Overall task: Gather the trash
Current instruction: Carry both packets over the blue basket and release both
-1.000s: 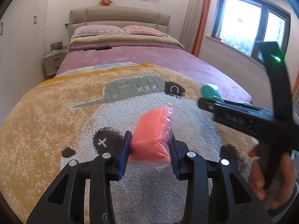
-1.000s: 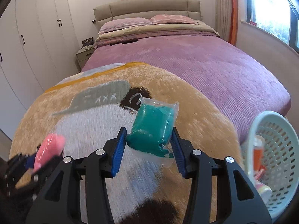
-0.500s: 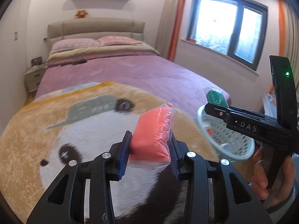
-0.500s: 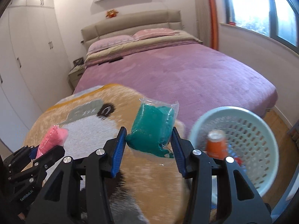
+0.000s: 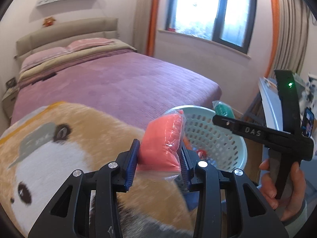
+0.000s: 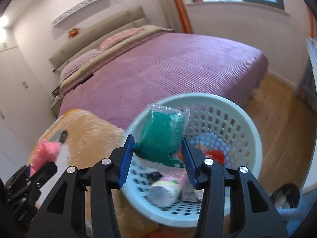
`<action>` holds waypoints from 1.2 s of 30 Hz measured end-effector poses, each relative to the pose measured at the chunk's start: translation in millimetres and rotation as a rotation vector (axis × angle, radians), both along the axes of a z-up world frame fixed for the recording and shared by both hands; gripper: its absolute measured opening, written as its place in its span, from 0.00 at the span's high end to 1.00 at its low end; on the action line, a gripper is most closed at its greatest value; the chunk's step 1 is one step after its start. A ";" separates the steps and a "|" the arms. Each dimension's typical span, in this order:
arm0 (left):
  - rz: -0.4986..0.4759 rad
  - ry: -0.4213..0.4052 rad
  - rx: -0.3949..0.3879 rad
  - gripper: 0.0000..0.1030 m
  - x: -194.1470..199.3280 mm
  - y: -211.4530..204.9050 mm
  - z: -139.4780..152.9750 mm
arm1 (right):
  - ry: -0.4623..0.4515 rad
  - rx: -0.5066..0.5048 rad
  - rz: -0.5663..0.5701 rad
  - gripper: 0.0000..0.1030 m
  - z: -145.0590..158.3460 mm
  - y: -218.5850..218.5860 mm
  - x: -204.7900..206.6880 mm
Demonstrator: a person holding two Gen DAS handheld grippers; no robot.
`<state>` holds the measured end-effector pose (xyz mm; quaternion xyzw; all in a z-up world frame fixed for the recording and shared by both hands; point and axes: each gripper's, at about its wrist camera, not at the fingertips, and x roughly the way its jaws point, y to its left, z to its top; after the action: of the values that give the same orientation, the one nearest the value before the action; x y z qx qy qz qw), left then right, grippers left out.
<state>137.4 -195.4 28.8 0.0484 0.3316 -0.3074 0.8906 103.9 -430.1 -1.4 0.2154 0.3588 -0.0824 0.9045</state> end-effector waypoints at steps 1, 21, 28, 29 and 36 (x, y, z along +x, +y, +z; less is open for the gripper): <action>-0.009 0.002 0.004 0.65 0.6 -4.6 -1.0 | 0.008 0.009 -0.011 0.57 -5.5 -6.8 0.4; -0.125 0.072 0.098 0.36 23.5 -102.4 -37.7 | 0.120 0.040 -0.135 0.47 -56.6 -58.1 2.5; -0.116 0.091 0.044 0.26 17.8 -85.8 -32.1 | 0.094 -0.004 -0.115 0.47 -41.5 -46.7 -10.1; -0.113 0.093 0.036 0.26 16.9 -81.5 -30.6 | 0.087 -0.009 -0.107 0.47 -37.9 -42.6 -11.7; -0.069 0.089 -0.031 0.24 3.1 -44.3 -17.0 | 0.044 -0.063 -0.051 0.47 -12.0 -8.7 -24.8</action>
<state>140.5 -239.8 11.9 0.0323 0.3643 -0.3448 0.8645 79.1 -438.8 -13.4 0.1942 0.3703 -0.1215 0.9002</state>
